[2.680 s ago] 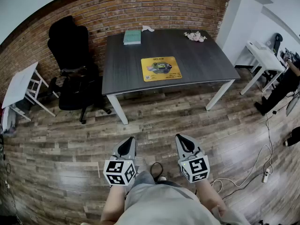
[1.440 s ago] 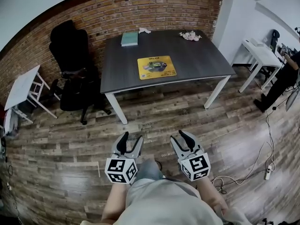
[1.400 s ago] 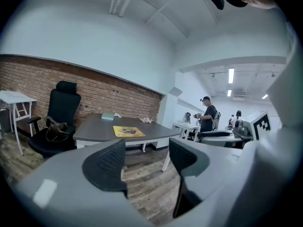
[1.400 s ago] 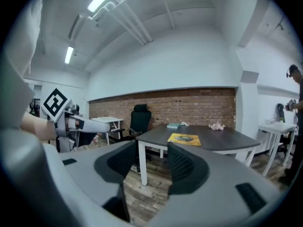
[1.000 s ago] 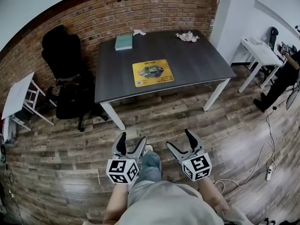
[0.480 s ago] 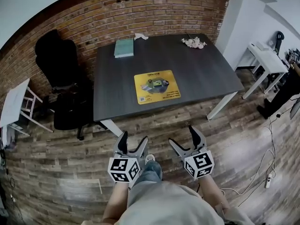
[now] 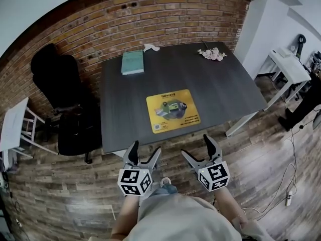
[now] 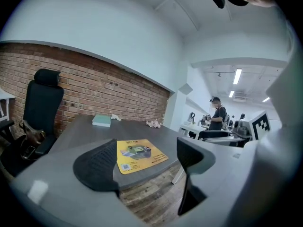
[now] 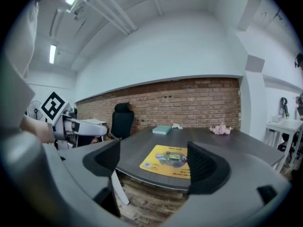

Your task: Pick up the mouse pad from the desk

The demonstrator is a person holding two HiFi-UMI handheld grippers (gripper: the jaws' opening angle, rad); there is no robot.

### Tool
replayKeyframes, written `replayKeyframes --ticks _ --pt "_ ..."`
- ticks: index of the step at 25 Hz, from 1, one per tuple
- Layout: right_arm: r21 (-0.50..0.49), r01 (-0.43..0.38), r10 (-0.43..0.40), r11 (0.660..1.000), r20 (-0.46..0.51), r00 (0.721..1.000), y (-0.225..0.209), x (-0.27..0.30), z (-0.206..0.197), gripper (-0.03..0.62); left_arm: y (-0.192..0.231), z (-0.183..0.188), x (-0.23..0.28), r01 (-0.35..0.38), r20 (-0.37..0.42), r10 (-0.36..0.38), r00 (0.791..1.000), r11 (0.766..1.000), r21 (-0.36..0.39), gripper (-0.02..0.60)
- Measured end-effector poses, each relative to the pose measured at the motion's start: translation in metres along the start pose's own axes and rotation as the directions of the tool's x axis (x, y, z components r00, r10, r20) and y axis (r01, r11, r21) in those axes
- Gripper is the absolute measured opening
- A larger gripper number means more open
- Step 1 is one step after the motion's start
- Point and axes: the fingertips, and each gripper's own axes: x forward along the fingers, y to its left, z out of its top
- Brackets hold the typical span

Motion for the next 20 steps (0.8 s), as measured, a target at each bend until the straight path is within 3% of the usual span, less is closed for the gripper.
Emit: replayKeyframes --ticks 9,20 --pt "0.008 0.027 -0.027 1.000 0.004 1.000 -0.022 0.070 0.011 0.414 0.048 0.014 0.062 0.040 -0.032 -0.040 0.999 0.999 0.011 0.379" --pt "0.038 0.059 -0.057 0.998 -0.042 0.997 -0.047 0.109 0.006 0.414 0.082 0.009 0.107 0.043 -0.093 -0.043 0.995 0.999 0.003 0.379"
